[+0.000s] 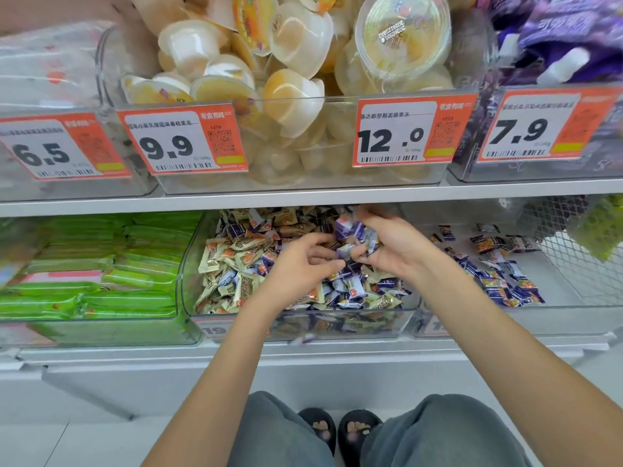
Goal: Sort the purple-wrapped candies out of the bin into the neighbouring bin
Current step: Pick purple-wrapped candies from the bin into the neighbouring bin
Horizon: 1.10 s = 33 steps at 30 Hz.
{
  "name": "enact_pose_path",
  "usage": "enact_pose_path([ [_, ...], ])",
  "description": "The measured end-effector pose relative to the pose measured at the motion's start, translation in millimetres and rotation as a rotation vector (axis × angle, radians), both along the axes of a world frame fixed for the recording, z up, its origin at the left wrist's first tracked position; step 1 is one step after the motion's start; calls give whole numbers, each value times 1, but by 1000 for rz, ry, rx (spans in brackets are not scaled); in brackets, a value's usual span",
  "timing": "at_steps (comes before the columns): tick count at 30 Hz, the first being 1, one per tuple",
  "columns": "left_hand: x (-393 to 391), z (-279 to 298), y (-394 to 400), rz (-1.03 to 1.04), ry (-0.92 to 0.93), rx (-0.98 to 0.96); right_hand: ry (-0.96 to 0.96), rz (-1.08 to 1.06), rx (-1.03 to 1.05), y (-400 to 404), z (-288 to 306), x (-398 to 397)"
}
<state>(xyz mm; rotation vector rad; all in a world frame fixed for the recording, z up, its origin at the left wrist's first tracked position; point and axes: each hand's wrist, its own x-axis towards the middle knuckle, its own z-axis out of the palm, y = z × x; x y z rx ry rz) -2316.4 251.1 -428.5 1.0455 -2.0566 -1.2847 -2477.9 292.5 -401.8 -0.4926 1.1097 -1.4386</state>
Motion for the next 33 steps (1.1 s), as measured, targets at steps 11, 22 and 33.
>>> enact_pose_path([
  [11, 7, -26, 20, 23, -133, -301, 424, -196, 177, 67, -52, -128],
  [22, 5, -26, 32, 27, -199, -501, 899, -181, 63, 87, -48, -119],
  [33, -54, 10, 103, -206, -24, -442, 867, -300, -134, 155, -47, -92],
])
